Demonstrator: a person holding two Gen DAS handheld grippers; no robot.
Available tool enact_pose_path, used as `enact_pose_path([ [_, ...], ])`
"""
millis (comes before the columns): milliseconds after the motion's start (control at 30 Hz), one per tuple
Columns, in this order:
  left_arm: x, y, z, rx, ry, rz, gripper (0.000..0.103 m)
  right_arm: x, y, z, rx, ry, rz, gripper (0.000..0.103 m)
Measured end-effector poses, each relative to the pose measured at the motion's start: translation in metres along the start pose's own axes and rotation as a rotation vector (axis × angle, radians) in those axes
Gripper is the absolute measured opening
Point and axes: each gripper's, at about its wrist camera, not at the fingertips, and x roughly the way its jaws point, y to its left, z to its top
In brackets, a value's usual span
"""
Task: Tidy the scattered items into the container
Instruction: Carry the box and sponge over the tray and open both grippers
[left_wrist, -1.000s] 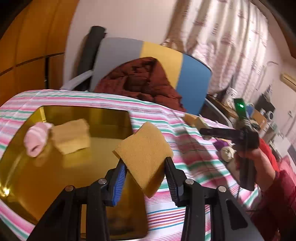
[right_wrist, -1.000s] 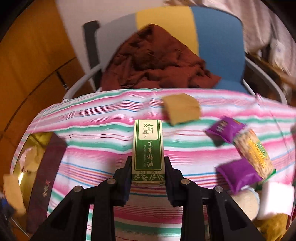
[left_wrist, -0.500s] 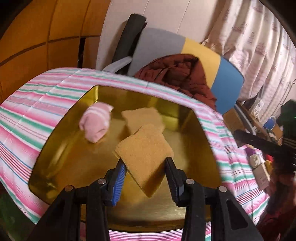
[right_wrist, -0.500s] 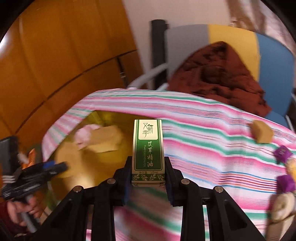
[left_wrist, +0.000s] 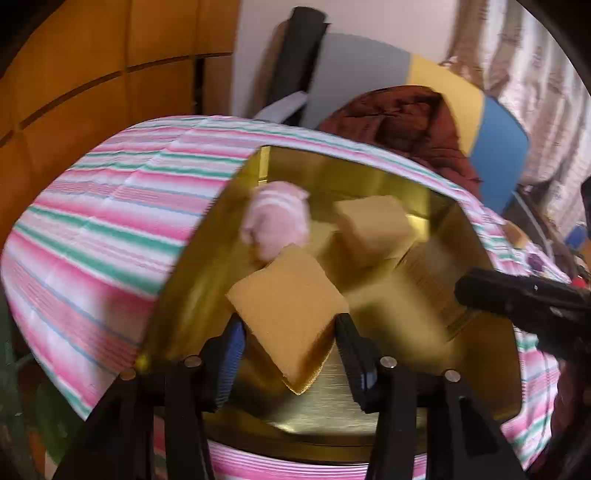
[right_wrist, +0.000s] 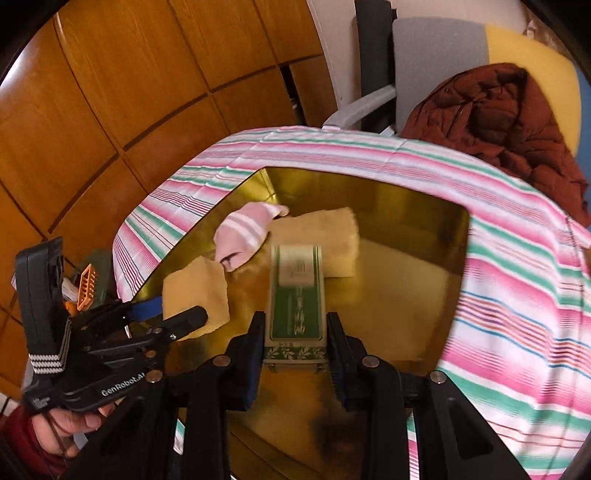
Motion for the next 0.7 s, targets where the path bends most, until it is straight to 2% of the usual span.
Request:
enact_pose_path([
  [33, 0.0, 0.005, 0.0, -0.012, 0.004, 0.006, 0.051, 0.003, 0.001, 0.0, 0.006, 0.009, 0.012, 0.05],
  [233, -0.014, 0.024, -0.004, -0.113, -0.027, -0.029, 0.055, 0.005, 0.01, -0.003, 0.029, -0.009, 0.073, 0.06],
  [333, -0.015, 0.026, -0.003, -0.135, -0.038, -0.044, 0.058, -0.002, 0.009, -0.006, 0.043, -0.023, 0.077, 0.062],
  [433, -0.011, 0.021, 0.0, -0.116, -0.014, -0.021, 0.059, -0.011, 0.006, -0.009, 0.062, -0.041, 0.087, 0.062],
  [700, -0.033, 0.02, 0.001, -0.178, -0.104, -0.045, 0.059, -0.043, -0.004, -0.016, 0.078, -0.106, 0.073, 0.062],
])
